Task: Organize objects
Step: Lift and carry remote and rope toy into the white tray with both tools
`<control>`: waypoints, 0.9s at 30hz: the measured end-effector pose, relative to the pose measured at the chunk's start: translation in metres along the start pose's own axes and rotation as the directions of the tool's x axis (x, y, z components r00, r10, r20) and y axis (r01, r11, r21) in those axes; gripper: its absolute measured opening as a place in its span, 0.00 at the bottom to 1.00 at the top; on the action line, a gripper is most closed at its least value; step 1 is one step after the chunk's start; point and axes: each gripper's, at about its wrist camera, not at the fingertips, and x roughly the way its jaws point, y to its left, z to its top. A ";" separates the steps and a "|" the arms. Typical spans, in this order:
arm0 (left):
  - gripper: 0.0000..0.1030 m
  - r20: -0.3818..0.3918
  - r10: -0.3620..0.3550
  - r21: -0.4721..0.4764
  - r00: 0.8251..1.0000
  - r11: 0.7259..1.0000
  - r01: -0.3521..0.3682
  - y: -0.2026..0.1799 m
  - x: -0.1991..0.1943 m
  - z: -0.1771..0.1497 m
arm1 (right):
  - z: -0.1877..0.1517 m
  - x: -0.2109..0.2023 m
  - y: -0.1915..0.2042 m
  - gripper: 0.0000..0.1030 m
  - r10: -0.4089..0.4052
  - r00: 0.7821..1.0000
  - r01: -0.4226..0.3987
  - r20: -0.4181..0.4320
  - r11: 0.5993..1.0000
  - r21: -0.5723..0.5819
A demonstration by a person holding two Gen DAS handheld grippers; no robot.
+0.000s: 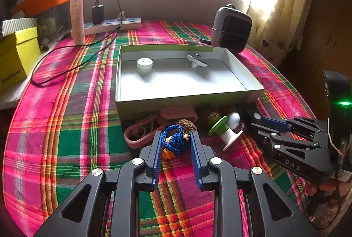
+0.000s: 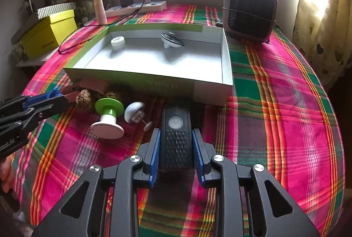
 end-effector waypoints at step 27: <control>0.22 0.020 -0.013 0.014 1.000 1.000 0.013 -0.005 0.002 0.024 | 0.020 -0.022 -0.007 0.27 0.017 0.998 -0.018 0.054 1.000 0.020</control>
